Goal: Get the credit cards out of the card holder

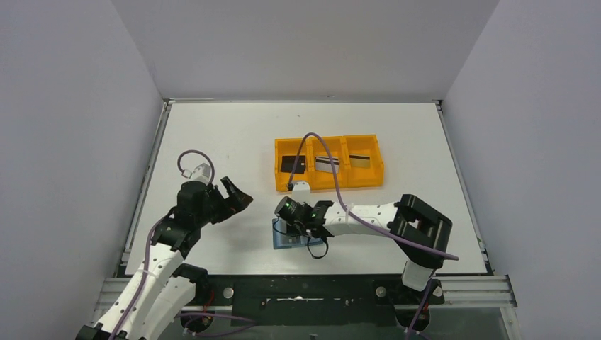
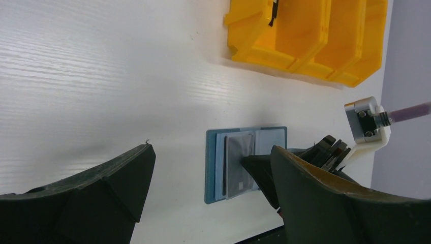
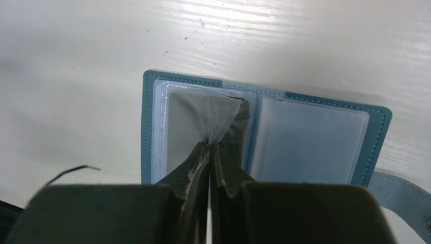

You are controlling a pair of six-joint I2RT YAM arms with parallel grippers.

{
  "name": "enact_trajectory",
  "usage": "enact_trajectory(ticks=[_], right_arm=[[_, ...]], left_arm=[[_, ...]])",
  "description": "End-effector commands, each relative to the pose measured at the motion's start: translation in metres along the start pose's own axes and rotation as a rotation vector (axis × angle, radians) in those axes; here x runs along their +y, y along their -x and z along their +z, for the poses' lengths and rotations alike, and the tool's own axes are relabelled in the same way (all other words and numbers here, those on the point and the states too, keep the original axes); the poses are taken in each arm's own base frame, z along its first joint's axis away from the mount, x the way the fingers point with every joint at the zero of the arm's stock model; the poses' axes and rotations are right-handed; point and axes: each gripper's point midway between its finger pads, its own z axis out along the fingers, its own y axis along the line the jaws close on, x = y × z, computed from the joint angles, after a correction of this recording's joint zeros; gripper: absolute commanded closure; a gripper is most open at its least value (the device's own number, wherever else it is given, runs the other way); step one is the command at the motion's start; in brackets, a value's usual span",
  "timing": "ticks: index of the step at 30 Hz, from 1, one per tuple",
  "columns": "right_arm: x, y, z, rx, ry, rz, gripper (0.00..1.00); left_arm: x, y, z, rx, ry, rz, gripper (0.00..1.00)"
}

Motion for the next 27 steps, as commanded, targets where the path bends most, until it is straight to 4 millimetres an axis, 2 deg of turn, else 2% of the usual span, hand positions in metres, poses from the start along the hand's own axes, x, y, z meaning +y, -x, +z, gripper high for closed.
enact_trajectory(ticks=[1,6,16,21,27], right_arm=[[0.024,0.028,-0.017,-0.074,0.171,0.086,1.00],[0.027,0.029,-0.019,-0.091,0.242,0.126,1.00],[0.027,0.036,-0.026,-0.114,0.433,0.257,1.00],[0.024,0.040,-0.034,-0.142,0.505,0.304,1.00],[0.021,0.038,-0.035,-0.137,0.543,0.340,1.00]], left_arm=[[-0.033,0.000,0.006,0.027,-0.171,-0.020,0.15],[-0.047,-0.018,0.015,0.123,-0.283,-0.038,0.18],[-0.061,-0.052,0.022,0.283,-0.386,-0.045,0.25],[-0.065,-0.073,0.030,0.340,-0.371,-0.026,0.29],[-0.073,-0.091,0.038,0.365,-0.379,-0.028,0.32]])
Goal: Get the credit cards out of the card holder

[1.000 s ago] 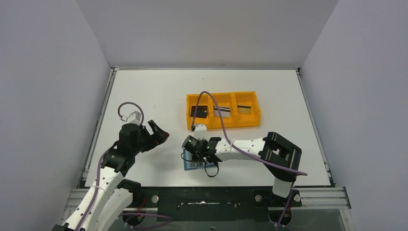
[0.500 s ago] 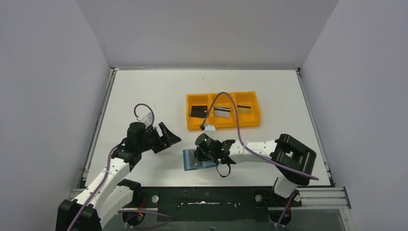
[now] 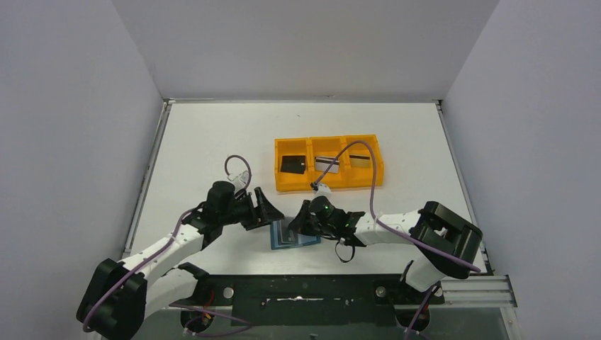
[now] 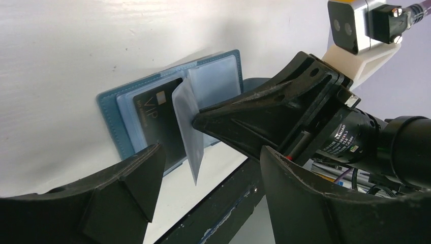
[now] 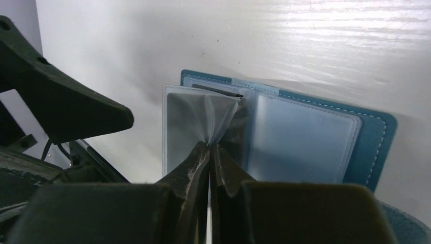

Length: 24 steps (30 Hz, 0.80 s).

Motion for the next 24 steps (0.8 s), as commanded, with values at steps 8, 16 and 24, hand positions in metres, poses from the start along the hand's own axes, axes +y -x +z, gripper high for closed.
enact_trajectory(ticks=[8,16,24], right_arm=[[0.034,0.020,-0.008,-0.063,0.161,0.065,1.00],[0.030,0.020,-0.009,-0.057,0.145,0.080,0.92],[-0.010,0.036,-0.027,-0.131,-0.109,0.082,0.66]], left_arm=[[-0.001,-0.012,0.025,0.025,-0.018,0.010,0.50],[-0.009,-0.023,0.035,0.068,-0.069,0.023,0.59],[-0.021,-0.026,0.041,0.091,-0.109,0.032,0.60]])
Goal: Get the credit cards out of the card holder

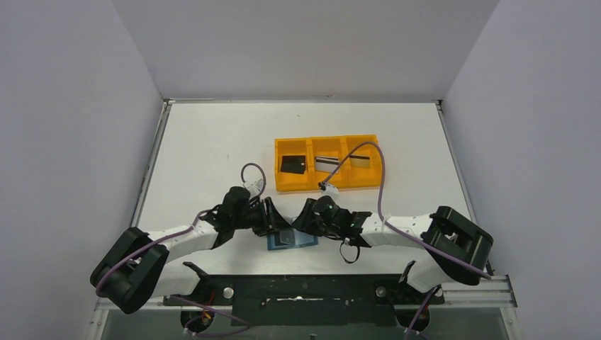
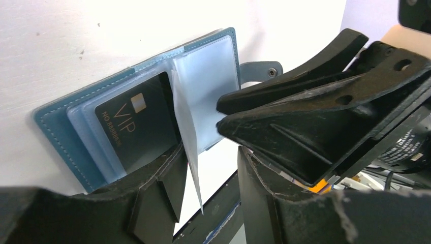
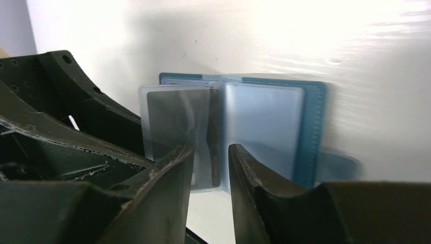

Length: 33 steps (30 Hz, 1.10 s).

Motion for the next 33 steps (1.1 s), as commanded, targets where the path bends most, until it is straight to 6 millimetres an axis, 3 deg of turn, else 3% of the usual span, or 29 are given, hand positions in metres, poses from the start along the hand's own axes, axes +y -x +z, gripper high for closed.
enact_trajectory(ticks=[1,13,20,23,28,33], right_arm=[[-0.005,0.036,-0.021,-0.145,-0.106,0.011,0.65],[-0.019,0.074,-0.071,-0.363,-0.154,0.050,0.58],[-0.028,0.074,-0.085,-0.386,-0.161,0.081,0.53],[-0.029,0.073,-0.089,-0.393,-0.145,0.093,0.48],[-0.035,0.072,-0.091,-0.414,-0.116,0.132,0.40],[-0.019,0.072,-0.088,-0.393,-0.057,0.090,0.45]], left_arm=[[-0.032,0.013,0.003,-0.026,-0.105,0.061,0.60],[-0.048,0.010,0.016,-0.001,-0.116,0.099,0.62],[-0.066,0.002,0.034,0.051,-0.133,0.137,0.61],[-0.063,0.001,0.040,0.043,-0.080,0.144,0.57],[-0.056,0.007,0.024,-0.025,-0.064,0.125,0.49],[-0.044,0.027,0.003,-0.112,0.002,0.107,0.48]])
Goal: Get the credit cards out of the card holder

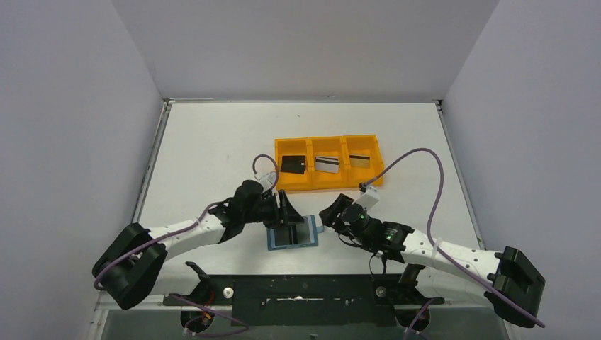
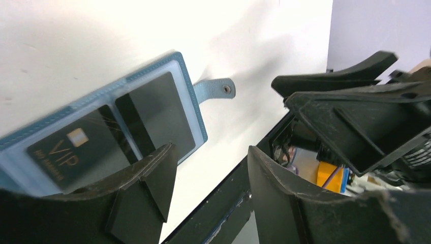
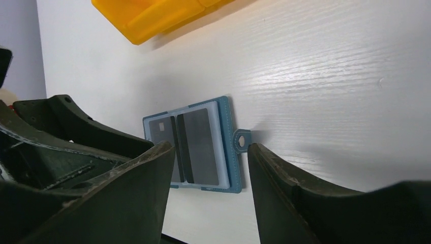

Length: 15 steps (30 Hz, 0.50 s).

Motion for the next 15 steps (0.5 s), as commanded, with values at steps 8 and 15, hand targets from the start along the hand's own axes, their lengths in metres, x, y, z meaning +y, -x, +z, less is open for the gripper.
enact_trajectory(ticks=[8,15], right_arm=[[0.056,0.002,0.011,0.026,0.125,-0.100,0.56],[0.069,-0.025,0.027,0.123,0.077,-0.219,0.57]], left_arm=[[0.027,0.048,-0.053,-0.250,0.106,-0.050,0.45],[0.033,0.049,-0.065,-0.277,0.103,-0.072,0.41]])
